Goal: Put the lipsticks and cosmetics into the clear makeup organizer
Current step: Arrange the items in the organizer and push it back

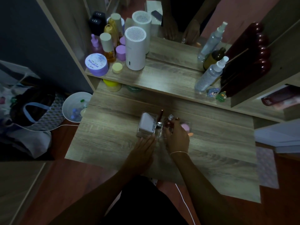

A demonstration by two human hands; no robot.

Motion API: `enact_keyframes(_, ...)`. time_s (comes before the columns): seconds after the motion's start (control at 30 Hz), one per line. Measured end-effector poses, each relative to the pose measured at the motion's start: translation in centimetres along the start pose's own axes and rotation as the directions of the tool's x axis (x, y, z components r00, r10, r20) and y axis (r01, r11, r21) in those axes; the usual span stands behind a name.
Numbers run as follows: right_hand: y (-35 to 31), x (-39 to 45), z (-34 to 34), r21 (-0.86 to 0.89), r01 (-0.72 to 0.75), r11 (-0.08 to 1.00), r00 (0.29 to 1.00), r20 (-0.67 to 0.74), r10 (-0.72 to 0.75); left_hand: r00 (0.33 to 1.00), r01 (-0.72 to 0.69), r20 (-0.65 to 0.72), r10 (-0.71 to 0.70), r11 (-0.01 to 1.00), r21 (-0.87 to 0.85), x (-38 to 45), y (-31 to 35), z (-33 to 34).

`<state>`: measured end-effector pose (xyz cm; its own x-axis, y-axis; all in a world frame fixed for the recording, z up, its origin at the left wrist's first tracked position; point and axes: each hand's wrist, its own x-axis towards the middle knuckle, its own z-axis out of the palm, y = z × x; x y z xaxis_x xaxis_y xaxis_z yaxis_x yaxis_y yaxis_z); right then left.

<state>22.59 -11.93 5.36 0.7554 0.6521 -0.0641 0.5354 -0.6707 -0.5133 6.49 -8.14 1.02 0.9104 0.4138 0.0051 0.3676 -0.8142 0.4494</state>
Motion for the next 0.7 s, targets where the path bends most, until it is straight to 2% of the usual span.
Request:
enact_keyframes(0.17, -0.3, -0.9, -0.3, 0.049, -0.061, 0.997, 0.998, -0.023, 0.062, 0.984, -0.004, -0.177, -0.02, 0.991, -0.135, 1.9, -0.4, -1.8)
enact_keyframes(0.27, -0.3, -2.8, -0.2, 0.077, -0.064, 0.995, 0.995, -0.076, 0.069, 0.965, 0.036, -0.255, -0.067, 0.992, -0.124, 5.0, -0.4, -3.7)
enact_keyframes(0.4, 0.4, -4.3, -0.1, 0.024, 0.056, 0.998, 0.998, -0.018, -0.055, 0.966, 0.118, -0.227, -0.122, 0.992, -0.035, 8.2, -0.3, -5.7)
enact_keyframes(0.53, 0.4, -4.3, -0.1, -0.003, 0.085, 0.996, 0.996, 0.036, -0.085, 0.985, 0.092, -0.149, -0.084, 0.994, 0.052, 9.1, -0.7, -6.2)
enact_keyframes(0.7, 0.9, -4.4, -0.1, -0.019, 0.092, 0.996, 0.995, 0.038, -0.091, 0.991, 0.05, -0.126, -0.037, 0.993, 0.105, 8.3, -1.1, -5.4)
